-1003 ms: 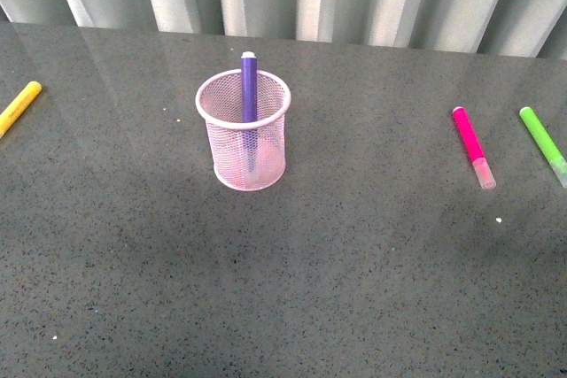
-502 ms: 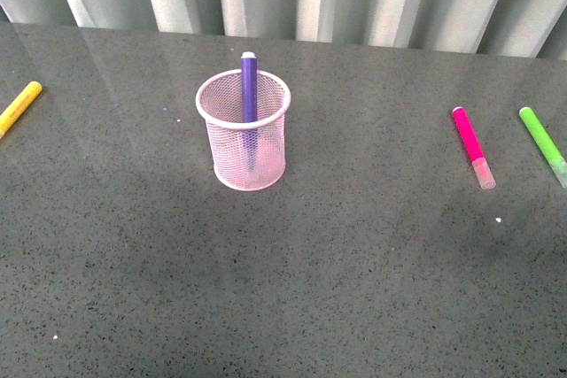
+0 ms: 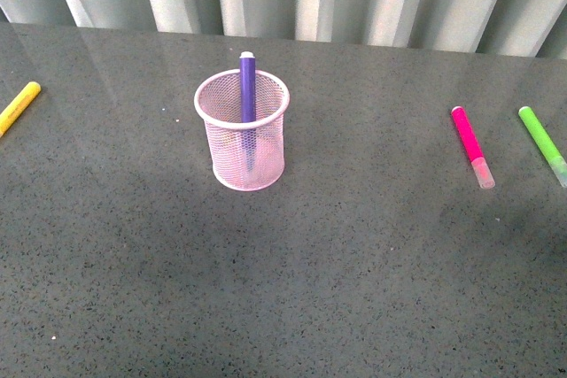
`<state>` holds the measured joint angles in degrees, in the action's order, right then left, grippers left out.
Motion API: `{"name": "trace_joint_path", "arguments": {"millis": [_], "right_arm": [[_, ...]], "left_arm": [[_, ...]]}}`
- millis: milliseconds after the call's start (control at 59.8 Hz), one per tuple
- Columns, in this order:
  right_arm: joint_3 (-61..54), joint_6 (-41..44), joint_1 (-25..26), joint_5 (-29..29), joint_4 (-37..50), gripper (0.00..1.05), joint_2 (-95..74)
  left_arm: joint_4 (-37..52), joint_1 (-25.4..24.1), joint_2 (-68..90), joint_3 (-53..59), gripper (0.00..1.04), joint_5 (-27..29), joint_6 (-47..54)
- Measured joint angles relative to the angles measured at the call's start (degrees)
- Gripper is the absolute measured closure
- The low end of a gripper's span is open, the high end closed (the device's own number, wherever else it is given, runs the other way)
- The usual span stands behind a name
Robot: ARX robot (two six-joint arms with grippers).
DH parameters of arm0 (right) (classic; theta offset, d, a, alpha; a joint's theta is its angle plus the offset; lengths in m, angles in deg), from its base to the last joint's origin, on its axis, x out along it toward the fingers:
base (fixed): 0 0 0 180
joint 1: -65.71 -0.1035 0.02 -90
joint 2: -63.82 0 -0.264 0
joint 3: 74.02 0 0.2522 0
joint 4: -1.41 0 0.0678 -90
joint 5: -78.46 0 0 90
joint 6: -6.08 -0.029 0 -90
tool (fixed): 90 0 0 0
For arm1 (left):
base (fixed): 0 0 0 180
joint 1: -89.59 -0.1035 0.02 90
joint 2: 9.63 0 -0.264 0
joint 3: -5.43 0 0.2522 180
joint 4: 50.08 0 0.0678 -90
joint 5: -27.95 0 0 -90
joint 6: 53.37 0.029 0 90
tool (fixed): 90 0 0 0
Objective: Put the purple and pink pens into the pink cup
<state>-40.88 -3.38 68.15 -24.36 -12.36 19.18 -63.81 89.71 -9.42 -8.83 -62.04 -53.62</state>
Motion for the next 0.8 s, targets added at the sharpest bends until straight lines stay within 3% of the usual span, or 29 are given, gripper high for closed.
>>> {"name": "trace_joint_path", "arguments": {"millis": [201, 502, 802], "right_arm": [[15.3, 0.0, 1.0, 7.1, -2.5, 0.07, -26.2], [34.2, -2.4, -0.3, 16.9, -11.5, 0.07, -45.8], [43.6, -5.4, -1.1, 17.4, -13.1, 0.07, -59.0]], "left_arm": [[0.0, 0.0, 0.0, 0.0, 0.07, 0.0, 0.0], [0.0, 0.0, 0.0, 0.0, 0.07, 0.0, 0.0], [0.0, 0.0, 0.0, 0.0, 0.07, 0.0, 0.0]]}}
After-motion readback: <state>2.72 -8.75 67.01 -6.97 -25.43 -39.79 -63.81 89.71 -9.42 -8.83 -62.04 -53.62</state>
